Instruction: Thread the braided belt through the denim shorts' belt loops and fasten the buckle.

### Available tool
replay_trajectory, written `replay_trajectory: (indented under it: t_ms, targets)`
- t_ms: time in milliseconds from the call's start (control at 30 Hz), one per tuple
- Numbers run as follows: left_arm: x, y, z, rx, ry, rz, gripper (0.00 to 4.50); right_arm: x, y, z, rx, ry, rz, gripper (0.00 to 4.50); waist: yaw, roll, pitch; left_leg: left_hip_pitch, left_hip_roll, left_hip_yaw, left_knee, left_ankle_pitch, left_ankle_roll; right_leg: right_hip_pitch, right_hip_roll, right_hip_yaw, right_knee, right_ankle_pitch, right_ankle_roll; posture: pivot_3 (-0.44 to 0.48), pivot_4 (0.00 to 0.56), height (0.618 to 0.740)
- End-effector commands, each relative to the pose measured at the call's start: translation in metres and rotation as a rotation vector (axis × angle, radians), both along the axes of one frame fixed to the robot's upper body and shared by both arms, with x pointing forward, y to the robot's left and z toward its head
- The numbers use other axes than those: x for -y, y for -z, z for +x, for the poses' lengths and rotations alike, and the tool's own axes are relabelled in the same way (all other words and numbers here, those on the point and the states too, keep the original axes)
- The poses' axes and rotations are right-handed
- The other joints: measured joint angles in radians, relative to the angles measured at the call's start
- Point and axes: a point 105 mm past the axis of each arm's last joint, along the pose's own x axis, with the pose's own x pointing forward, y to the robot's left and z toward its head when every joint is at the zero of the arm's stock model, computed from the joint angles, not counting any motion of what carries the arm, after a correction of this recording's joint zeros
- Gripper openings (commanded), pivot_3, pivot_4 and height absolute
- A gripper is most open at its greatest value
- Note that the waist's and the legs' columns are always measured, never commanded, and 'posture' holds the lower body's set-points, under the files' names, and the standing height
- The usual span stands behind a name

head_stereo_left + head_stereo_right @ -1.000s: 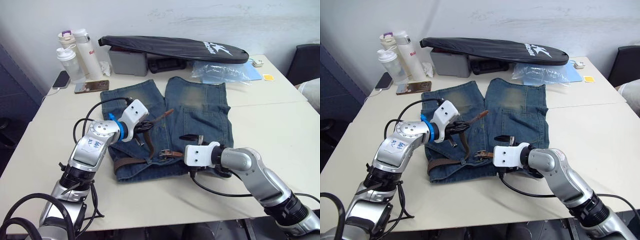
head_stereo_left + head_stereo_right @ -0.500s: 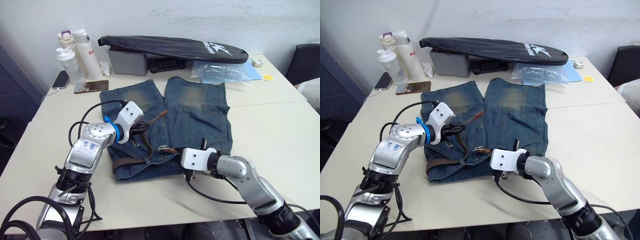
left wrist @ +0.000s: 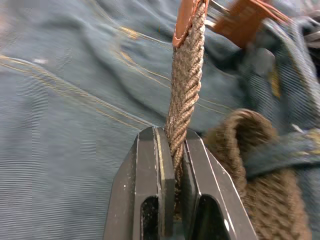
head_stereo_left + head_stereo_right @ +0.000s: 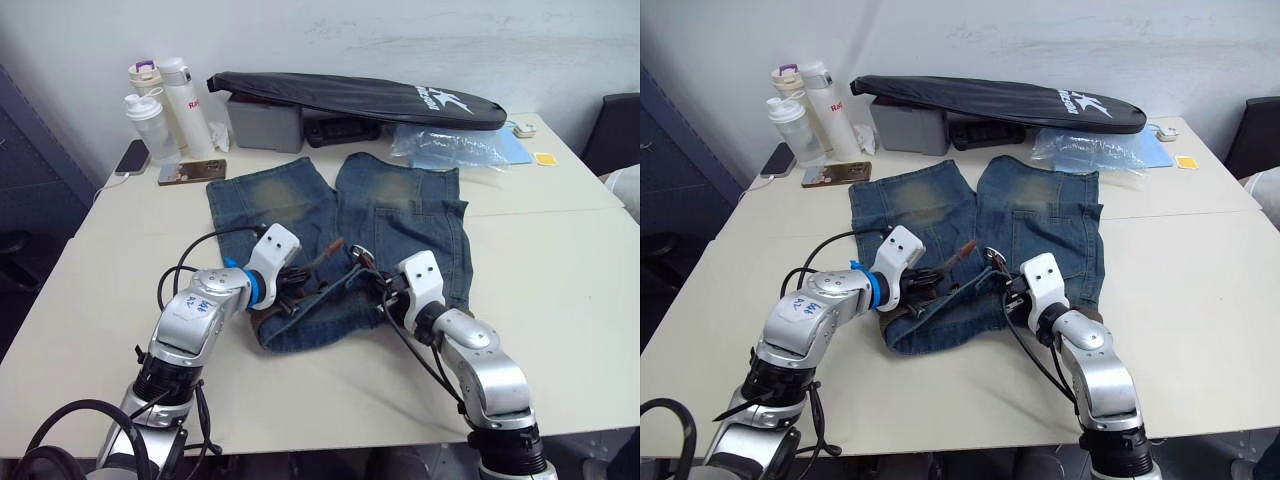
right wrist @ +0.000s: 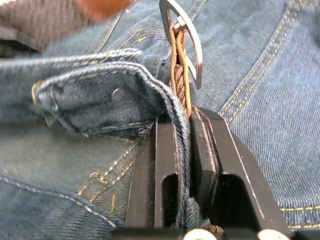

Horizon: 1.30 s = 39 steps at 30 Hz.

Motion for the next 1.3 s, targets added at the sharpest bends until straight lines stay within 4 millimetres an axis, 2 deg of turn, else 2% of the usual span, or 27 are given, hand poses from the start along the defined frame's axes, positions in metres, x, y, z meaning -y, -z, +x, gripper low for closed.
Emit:
replay_trajectory:
  t_ms: [33, 333, 600, 1033, 1300]
  targets:
    - [0.01, -0.005, -0.005, 0.017, 0.054, 0.004, 0.0, -0.003, -0.016, 0.001, 0.048, 0.011, 0.027, 0.07, 0.0, 0.0, 0.0, 0.0, 0.0, 0.0, 0.0, 0.0, 0.0, 0.0, 0.0, 0.0, 0.0, 0.0, 0.0, 0.0, 0.15, 0.622]
    - [0.02, -0.017, 0.007, 0.07, 0.04, -0.021, 0.0, -0.016, -0.02, -0.006, 0.084, -0.05, -0.02, 0.07, 0.0, 0.0, 0.0, -0.001, 0.0, 0.0, -0.001, 0.0, 0.0, 0.0, 0.0, 0.0, -0.002, 0.0, 0.0, 0.0, 0.15, 0.622]
    - [0.025, -0.014, 0.006, 0.064, 0.047, -0.015, 0.0, -0.017, -0.026, -0.008, 0.119, -0.058, -0.044, 0.07, 0.0, -0.001, 0.001, 0.001, 0.001, 0.0, -0.001, 0.0, 0.0, -0.001, 0.001, 0.002, -0.002, -0.001, 0.0, 0.0, 0.15, 0.622]
    - [0.023, -0.01, 0.009, 0.061, 0.041, 0.005, 0.0, -0.017, -0.038, -0.007, 0.174, -0.048, -0.027, 0.07, 0.001, -0.001, 0.001, 0.0, 0.0, 0.0, -0.001, 0.0, 0.0, 0.0, 0.001, 0.002, -0.006, -0.001, 0.0, 0.0, 0.15, 0.622]
    - [0.014, -0.01, 0.014, 0.064, -0.005, 0.018, 0.0, -0.017, -0.038, -0.011, 0.183, -0.031, -0.014, 0.07, 0.001, -0.001, 0.001, -0.001, 0.0, 0.0, -0.002, 0.0, 0.0, 0.0, 0.001, 0.002, -0.009, -0.001, 0.0, 0.0, 0.15, 0.622]
